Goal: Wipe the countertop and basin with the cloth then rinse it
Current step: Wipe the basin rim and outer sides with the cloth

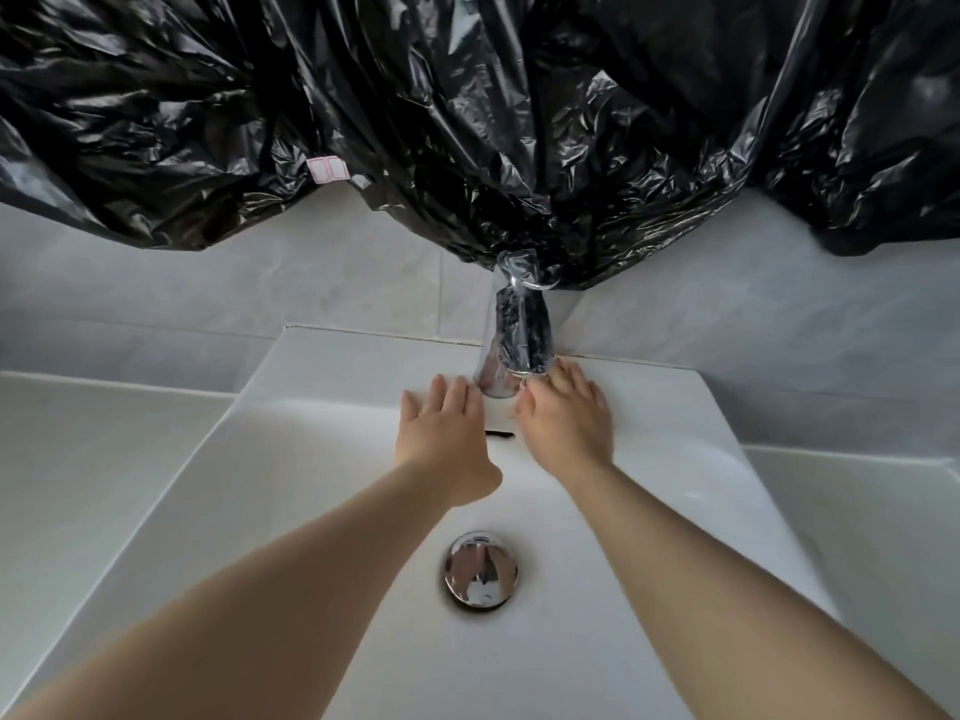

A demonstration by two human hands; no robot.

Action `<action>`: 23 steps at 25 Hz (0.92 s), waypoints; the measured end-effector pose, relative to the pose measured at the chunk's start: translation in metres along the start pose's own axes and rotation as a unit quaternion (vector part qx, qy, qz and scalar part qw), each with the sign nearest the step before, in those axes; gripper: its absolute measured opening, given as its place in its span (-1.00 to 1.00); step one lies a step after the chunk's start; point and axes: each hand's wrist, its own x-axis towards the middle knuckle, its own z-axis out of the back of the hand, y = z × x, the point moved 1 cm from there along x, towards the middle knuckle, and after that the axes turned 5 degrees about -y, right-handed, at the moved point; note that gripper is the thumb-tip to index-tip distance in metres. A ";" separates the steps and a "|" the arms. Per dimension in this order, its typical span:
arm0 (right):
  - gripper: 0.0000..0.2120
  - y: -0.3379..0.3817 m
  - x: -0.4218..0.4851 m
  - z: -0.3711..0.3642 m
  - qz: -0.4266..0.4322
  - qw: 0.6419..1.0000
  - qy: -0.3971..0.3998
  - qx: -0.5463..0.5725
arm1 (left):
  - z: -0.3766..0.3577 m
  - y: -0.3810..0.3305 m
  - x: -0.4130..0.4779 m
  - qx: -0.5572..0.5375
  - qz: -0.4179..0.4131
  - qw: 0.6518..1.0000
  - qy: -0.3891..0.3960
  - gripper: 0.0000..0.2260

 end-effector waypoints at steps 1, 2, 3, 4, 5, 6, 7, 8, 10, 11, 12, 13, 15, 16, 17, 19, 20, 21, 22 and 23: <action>-0.63 -0.019 0.001 0.006 0.030 0.999 0.018 -0.004 | -0.001 -0.002 0.000 0.002 0.005 1.000 -0.006 -0.20; -0.61 -0.047 0.003 0.014 0.025 0.999 0.024 -0.010 | -0.002 -0.003 0.000 0.007 0.008 1.000 -0.011 -0.19; -0.60 -0.078 0.004 0.024 -0.023 0.999 0.020 -0.019 | -0.003 -0.004 0.000 0.018 0.009 1.000 -0.013 -0.17; -0.60 -0.105 0.003 0.034 -0.099 0.995 0.006 -0.028 | -0.005 -0.005 0.000 0.036 0.007 0.999 -0.012 -0.16; -0.61 -0.122 -0.001 0.042 -0.175 0.984 0.001 -0.040 | -0.008 -0.006 -0.001 0.054 0.008 0.998 -0.011 -0.15; -0.62 -0.121 -0.002 0.042 -0.225 0.973 0.003 -0.045 | -0.010 -0.008 -0.002 0.067 0.012 0.998 -0.013 -0.14; -0.63 -0.103 -0.001 0.037 -0.222 0.974 -0.004 -0.040 | -0.010 -0.009 -0.003 0.074 0.014 0.997 -0.016 -0.14; -0.63 -0.076 0.002 0.023 -0.179 0.984 -0.017 -0.020 | -0.011 -0.011 -0.003 0.077 0.016 0.997 -0.023 -0.14; -0.57 -0.010 0.004 0.003 -0.067 0.997 -0.021 0.033 | -0.013 -0.010 -0.003 0.074 0.020 0.997 -0.034 -0.14; -0.55 0.009 0.004 0.000 -0.034 0.998 -0.001 0.046 | -0.013 -0.010 -0.003 0.072 0.019 0.997 -0.036 -0.14; -0.53 0.011 0.006 0.001 -0.002 0.999 0.014 0.042 | -0.013 -0.008 -0.003 0.069 0.014 0.997 -0.040 -0.15; -0.50 -0.002 0.006 0.006 0.025 0.999 0.017 0.027 | -0.013 -0.006 -0.004 0.062 0.011 0.997 -0.045 -0.15; -0.46 -0.054 0.002 0.019 0.001 1.000 -0.009 -0.005 | -0.012 -0.004 -0.004 0.045 0.008 0.997 -0.056 -0.15; -0.52 -0.083 -0.002 0.027 -0.060 0.998 -0.018 -0.021 | -0.011 -0.004 -0.004 0.040 0.005 0.998 -0.056 -0.14; -0.57 -0.105 -0.007 0.034 -0.124 0.991 -0.017 -0.038 | -0.011 -0.004 -0.005 0.036 0.004 0.998 -0.055 -0.13; -0.58 -0.116 -0.012 0.037 -0.197 0.979 -0.007 -0.052 | -0.012 -0.006 -0.005 0.025 0.011 0.998 -0.056 -0.12; -0.55 -0.102 -0.011 0.033 -0.183 0.982 -0.019 -0.037 | -0.012 -0.006 -0.005 0.023 0.013 0.998 -0.057 -0.12; -0.51 -0.081 -0.010 0.027 -0.138 0.990 -0.030 -0.008 | -0.012 -0.007 -0.005 0.025 0.013 0.998 -0.057 -0.12; -0.49 -0.055 -0.012 0.018 -0.073 0.996 -0.040 0.012 | -0.012 -0.007 -0.005 0.027 0.015 0.998 -0.056 -0.12; -0.51 -0.027 -0.017 0.012 -0.014 0.999 -0.047 0.022 | -0.012 -0.008 -0.006 0.029 0.019 0.998 -0.051 -0.12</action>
